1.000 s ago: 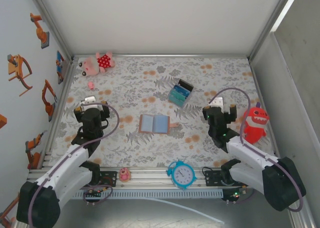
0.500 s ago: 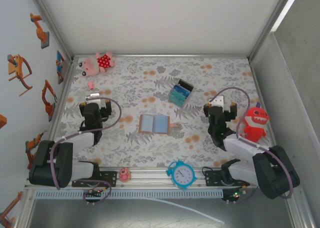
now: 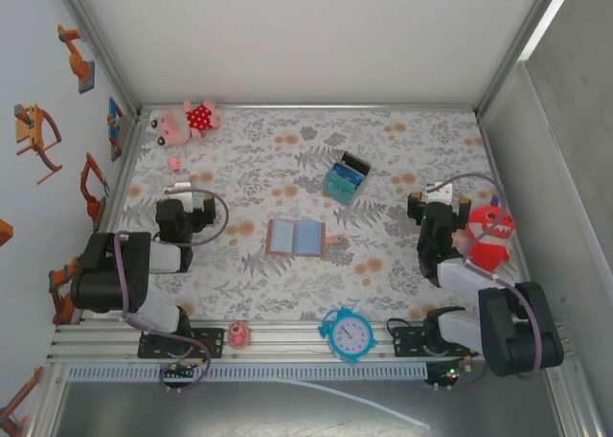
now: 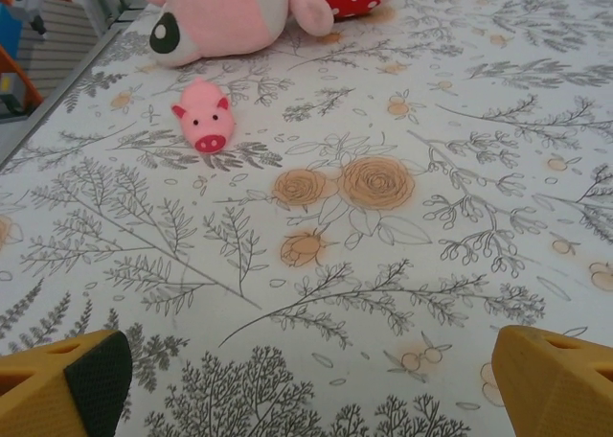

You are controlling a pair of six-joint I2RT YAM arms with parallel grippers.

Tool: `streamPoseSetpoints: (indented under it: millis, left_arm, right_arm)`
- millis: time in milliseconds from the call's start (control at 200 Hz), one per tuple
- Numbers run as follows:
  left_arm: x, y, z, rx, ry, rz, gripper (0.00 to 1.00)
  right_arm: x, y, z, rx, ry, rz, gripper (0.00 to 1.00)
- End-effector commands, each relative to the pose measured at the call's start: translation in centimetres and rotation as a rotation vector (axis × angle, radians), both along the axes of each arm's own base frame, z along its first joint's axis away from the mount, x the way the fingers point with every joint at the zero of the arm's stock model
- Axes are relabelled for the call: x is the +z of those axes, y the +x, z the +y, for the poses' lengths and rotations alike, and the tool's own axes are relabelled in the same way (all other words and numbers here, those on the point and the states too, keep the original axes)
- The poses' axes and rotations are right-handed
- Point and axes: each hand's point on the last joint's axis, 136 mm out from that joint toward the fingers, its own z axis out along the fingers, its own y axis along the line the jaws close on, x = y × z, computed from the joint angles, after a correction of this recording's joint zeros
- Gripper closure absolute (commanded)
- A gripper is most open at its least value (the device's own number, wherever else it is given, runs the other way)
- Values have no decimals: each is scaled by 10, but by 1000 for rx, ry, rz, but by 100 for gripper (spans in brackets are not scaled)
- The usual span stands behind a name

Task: Take the credit cards out of the card holder

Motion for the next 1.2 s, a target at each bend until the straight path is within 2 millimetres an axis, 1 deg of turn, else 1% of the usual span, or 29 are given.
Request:
streamPoseSetpoints:
  millis: [0,20,85,155,295,351,406,456,496,521,571,631,681,711,1197]
  left_arm:
    - [13,20,2,-12,-88,16,3]
    - [12,19,6,-5,-108,28,3]
    - [14,21,5,-12,-114,-3,3]
    - [12,19,5,-8,-106,19,3]
    - [13,20,6,-2,-101,13,3]
    - [13,20,6,-3,-101,9,3]
    - [13,20,6,-2,-99,13,3]
    - [13,20,6,-2,-98,13,3]
    - [13,20,6,-1,-98,13,3]
    - [13,20,6,-2,-98,13,3]
    - [13,20,6,-1,-97,12,3]
    - [13,20,6,-1,-97,11,3]
    - [13,20,5,-2,-98,11,3]
    - [13,20,5,-2,-97,12,3]
    - [13,20,5,-2,-96,13,3]
  right_arm:
    - [4,8,9,68,70,-76,1]
    - [3,9,9,76,71,-79,1]
    - [2,13,11,93,67,-94,1]
    - [0,18,13,110,71,-115,1]
    - [-16,31,10,111,77,-88,1]
    - [-16,31,10,118,90,-85,1]
    - [-22,30,10,141,118,-77,2]
    - [-31,34,7,145,143,-61,3]
    - [-30,40,7,147,147,-68,2]
    - [-35,40,7,151,157,-27,2]
    - [-35,46,10,195,178,-13,5]
    - [-38,49,11,215,212,15,4]
    - [-39,53,5,197,243,28,1]
    - [-39,55,0,177,263,35,0]
    - [-39,54,-2,182,272,30,0]
